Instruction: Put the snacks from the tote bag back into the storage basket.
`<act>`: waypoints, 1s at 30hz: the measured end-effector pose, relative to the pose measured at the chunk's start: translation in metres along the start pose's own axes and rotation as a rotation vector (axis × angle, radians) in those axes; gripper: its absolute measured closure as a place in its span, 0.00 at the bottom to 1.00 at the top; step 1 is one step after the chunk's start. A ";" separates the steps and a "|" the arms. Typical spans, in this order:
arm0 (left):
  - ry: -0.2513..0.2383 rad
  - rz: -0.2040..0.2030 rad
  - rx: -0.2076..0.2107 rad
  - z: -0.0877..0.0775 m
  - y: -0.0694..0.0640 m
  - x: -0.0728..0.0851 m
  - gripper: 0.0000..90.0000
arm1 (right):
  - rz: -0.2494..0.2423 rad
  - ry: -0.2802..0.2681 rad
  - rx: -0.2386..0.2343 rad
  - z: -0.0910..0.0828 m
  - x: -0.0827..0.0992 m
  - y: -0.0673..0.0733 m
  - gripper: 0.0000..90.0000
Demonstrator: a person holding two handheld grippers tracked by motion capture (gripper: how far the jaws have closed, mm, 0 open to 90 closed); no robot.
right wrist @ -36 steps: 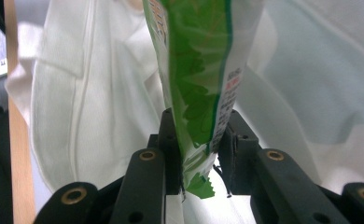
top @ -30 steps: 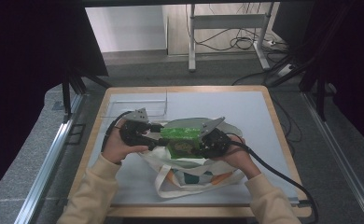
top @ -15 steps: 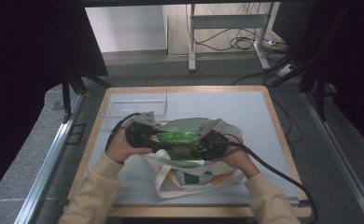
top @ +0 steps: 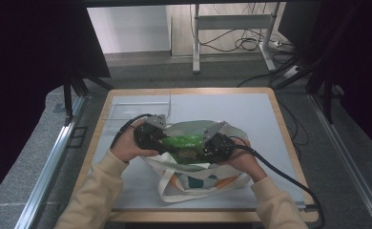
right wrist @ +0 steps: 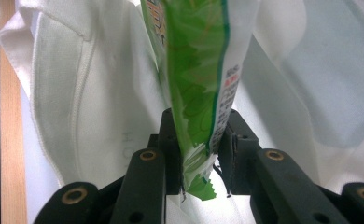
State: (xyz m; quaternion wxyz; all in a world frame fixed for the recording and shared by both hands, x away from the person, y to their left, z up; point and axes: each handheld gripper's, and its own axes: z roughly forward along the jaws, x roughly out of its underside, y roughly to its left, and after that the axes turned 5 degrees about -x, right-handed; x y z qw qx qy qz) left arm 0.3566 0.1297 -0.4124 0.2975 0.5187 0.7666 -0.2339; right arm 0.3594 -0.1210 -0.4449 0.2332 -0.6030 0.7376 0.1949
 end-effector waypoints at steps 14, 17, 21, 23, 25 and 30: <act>0.001 -0.010 0.015 -0.003 0.006 0.003 0.82 | 0.018 -0.042 0.007 -0.001 0.001 -0.001 0.73; -0.007 -0.032 -0.003 -0.007 0.011 0.005 0.83 | 0.025 -0.075 0.034 -0.007 0.001 -0.001 0.55; -0.029 -0.053 -0.003 -0.014 0.015 0.007 0.83 | 0.072 -0.154 0.043 -0.022 0.003 -0.002 0.46; -0.036 -0.053 -0.005 -0.019 0.016 0.007 0.83 | 0.104 -0.195 0.039 -0.030 0.005 -0.003 0.44; -0.044 -0.053 -0.008 -0.024 0.017 0.006 0.83 | 0.121 -0.236 0.033 -0.037 0.008 -0.004 0.43; -0.076 -0.063 -0.005 -0.035 0.018 0.001 0.83 | 0.139 -0.267 0.047 -0.050 0.016 -0.002 0.40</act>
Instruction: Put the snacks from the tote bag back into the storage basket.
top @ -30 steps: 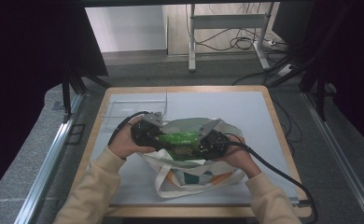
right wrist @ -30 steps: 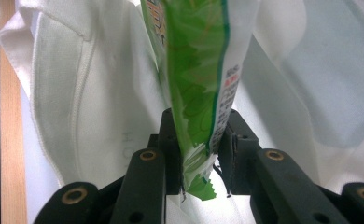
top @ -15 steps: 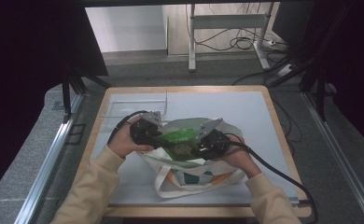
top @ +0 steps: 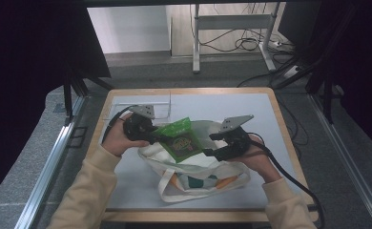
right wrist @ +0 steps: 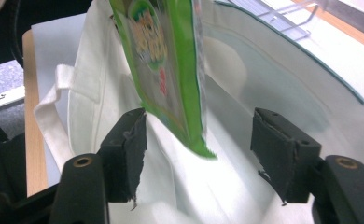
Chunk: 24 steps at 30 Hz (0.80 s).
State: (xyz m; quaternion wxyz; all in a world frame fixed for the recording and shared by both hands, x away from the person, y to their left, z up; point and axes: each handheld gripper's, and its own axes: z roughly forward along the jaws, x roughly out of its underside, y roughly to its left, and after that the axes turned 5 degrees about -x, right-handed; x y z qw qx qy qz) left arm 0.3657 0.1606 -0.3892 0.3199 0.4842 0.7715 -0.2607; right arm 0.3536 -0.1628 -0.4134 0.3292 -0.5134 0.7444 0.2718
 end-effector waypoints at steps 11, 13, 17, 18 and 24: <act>-0.022 -0.039 -0.050 -0.020 0.008 -0.012 0.84 | 0.042 -0.041 -0.035 -0.007 0.012 -0.007 0.38; -0.035 -0.055 -0.055 -0.025 0.010 -0.014 0.84 | 0.034 -0.043 -0.032 -0.008 0.012 -0.007 0.38; -0.064 -0.069 -0.043 -0.036 0.016 -0.018 0.84 | 0.045 -0.053 -0.047 -0.009 0.012 -0.006 0.38; -0.077 -0.085 -0.045 -0.038 0.019 -0.019 0.84 | 0.042 -0.051 -0.048 -0.008 0.012 -0.005 0.38; -0.076 -0.100 -0.079 -0.050 0.026 -0.018 0.84 | 0.047 -0.043 -0.037 -0.006 0.013 -0.002 0.38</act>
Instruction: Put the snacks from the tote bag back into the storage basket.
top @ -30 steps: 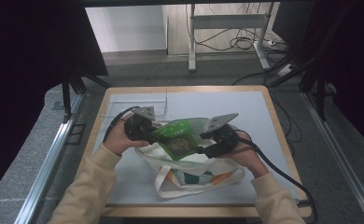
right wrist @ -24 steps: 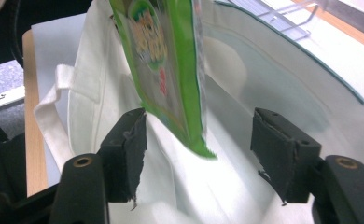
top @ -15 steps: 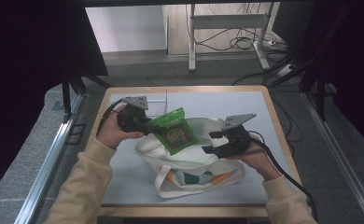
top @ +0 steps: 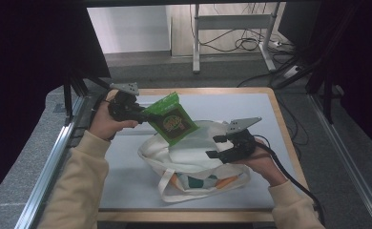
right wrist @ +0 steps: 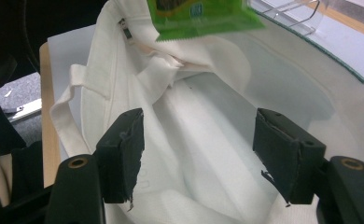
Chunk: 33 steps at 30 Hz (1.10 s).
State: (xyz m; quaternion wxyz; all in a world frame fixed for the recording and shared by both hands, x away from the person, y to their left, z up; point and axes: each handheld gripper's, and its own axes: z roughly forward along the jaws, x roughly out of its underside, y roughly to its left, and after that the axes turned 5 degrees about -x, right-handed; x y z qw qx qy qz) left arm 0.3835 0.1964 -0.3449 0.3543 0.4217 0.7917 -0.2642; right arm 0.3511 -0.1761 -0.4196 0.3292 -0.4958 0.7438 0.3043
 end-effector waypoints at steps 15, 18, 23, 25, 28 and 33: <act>-0.067 -0.016 -0.078 -0.042 0.029 -0.012 0.84 | 0.010 0.006 0.032 -0.004 0.002 0.010 0.37; -0.071 -0.026 -0.102 -0.045 0.040 -0.018 0.84 | 0.005 0.011 0.031 -0.003 0.002 0.010 0.37; -0.061 -0.041 -0.137 -0.044 0.056 -0.025 0.84 | -0.004 0.024 0.051 -0.002 0.003 0.010 0.37; -0.050 -0.047 -0.155 -0.041 0.063 -0.028 0.84 | -0.004 0.023 0.049 -0.001 0.003 0.010 0.37; -0.040 -0.061 -0.176 -0.034 0.079 -0.031 0.84 | -0.006 0.020 0.049 -0.001 0.002 0.010 0.37; -0.036 -0.086 -0.243 -0.025 0.104 -0.032 0.84 | -0.029 0.021 0.077 -0.001 0.002 0.009 0.37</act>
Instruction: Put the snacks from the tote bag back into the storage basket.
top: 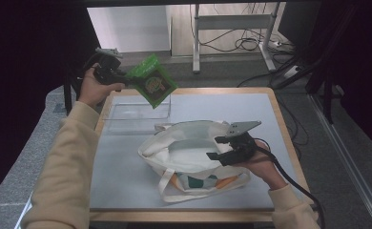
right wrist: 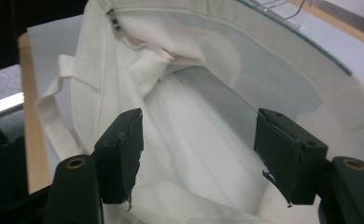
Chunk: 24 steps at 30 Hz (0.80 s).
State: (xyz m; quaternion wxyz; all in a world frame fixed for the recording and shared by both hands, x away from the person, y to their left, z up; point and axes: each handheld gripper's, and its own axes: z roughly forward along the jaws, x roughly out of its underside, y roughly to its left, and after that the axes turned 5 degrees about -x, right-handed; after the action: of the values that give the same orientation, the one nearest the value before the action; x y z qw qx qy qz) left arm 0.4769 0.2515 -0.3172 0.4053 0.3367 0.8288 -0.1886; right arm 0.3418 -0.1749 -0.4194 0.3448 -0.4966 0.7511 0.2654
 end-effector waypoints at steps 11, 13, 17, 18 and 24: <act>0.108 0.023 -0.032 0.038 0.028 0.008 0.85 | -0.002 0.023 -0.008 0.007 0.002 0.000 0.37; 0.115 0.023 -0.034 0.042 0.033 0.009 0.85 | -0.003 0.032 -0.006 0.008 0.002 0.000 0.37; 0.136 0.033 -0.025 0.048 0.043 0.011 0.85 | -0.002 0.035 -0.003 0.009 0.002 -0.001 0.37; 0.133 0.023 -0.015 0.051 0.045 0.012 0.85 | -0.002 0.036 -0.001 0.009 0.002 -0.001 0.37; 0.143 -0.004 -0.020 0.061 0.058 0.018 0.85 | -0.001 0.046 0.002 0.010 0.003 -0.001 0.37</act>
State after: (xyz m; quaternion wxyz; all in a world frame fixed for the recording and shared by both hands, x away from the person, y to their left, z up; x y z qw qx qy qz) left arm 0.5433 0.2641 -0.3705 0.3481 0.3434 0.8581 -0.1565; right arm 0.3448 -0.1695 -0.4282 0.3280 -0.5028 0.7587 0.2530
